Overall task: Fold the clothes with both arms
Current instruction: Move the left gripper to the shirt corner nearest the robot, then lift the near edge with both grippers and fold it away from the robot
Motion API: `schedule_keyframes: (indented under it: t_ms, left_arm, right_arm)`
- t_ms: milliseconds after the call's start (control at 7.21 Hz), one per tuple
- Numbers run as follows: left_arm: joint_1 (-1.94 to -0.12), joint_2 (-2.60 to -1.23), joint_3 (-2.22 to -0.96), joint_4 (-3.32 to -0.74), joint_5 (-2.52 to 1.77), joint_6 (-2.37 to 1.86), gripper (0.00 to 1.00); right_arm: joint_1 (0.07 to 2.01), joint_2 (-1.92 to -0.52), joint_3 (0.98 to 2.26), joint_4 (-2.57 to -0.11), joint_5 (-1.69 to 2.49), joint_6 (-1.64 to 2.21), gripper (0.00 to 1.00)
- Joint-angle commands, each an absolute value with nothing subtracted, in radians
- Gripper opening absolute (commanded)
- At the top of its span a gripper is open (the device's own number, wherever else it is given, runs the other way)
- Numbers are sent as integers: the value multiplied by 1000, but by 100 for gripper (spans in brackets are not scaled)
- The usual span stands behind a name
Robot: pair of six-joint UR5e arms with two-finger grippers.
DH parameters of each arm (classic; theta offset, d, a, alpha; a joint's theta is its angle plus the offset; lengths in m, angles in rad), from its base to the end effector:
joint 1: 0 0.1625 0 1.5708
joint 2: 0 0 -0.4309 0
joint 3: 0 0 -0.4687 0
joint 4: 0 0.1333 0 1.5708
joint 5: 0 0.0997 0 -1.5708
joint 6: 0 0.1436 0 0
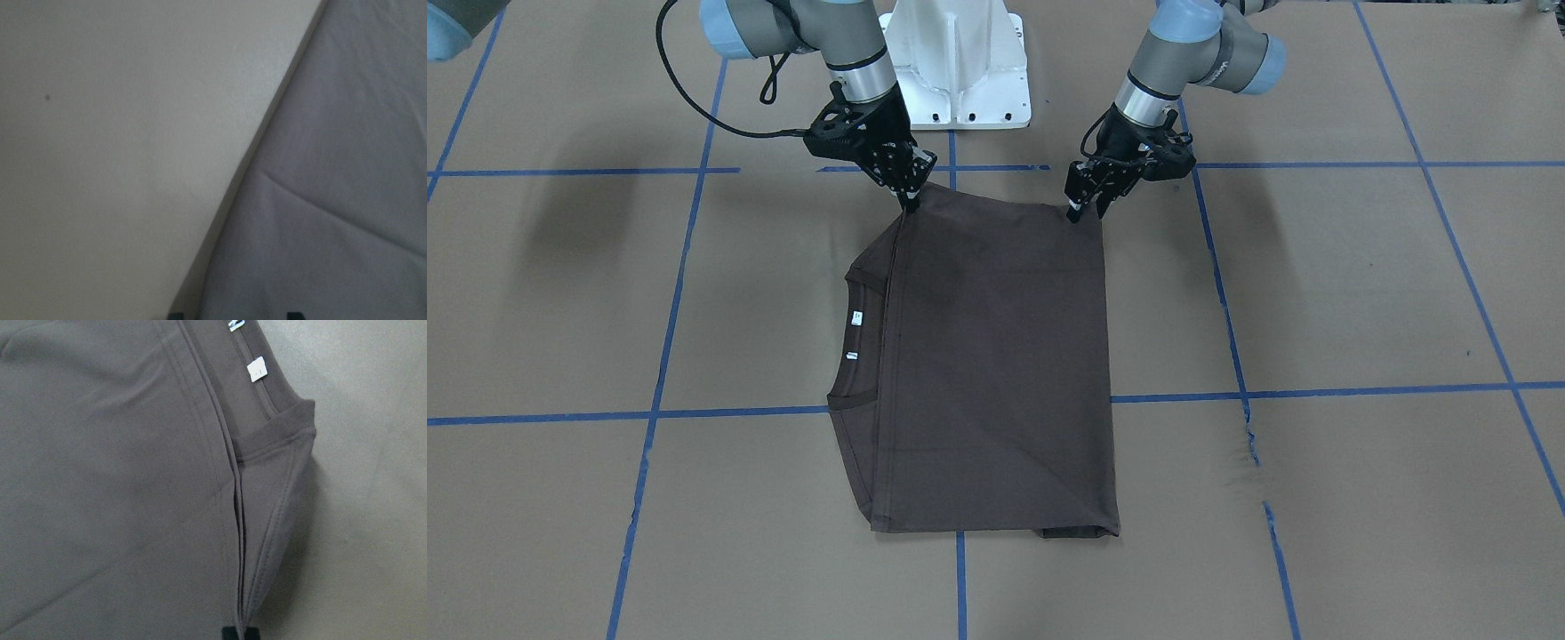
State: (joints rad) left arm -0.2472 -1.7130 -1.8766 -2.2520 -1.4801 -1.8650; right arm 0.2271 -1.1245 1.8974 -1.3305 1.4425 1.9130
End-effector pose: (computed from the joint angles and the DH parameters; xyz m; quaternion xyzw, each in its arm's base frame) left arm 0.5997 -0.3022 0.3570 0.0257 0.5353 -0.2490 0.8067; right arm -0.6431 -0.3043 0.2147 0.0281 -0.4866 0.2749 0.8288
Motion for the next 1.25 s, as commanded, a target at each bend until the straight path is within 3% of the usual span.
schedule_keyframes:
  t_ms: [0,139,416,555,833,1110]
  left_arm:
    - [-244,-1712,-1882,-2232,-1480,-1868,18]
    - [-244,-1713,-1897,-2217,-1480,-1867,0]
    - [-245,-1712,-1948,-2215,-1480,-1867,0]
    - [-238,-1712,-2016,-2153,-1482,-1881,0]
    - [-108,-1715,-2226,-1943,-1479,-2003,0]
    - [-55,-1729,-2385,-1797,-1477,-2043,0]
  right_arm:
    - [227,-1124,1896,-1328,1442,1913,0]
    - [227,-1124,1896,-1327,1442,1914,0]
    - [229,-1123,1916,-1328,1442,1922,0]
    - [219,-1146,1992,-1338,1428,1927,0]
    - [114,-1324,2206,-1339,1414,1928,0]
    - [97,-1380,2299,-1345,1398,1931,0]
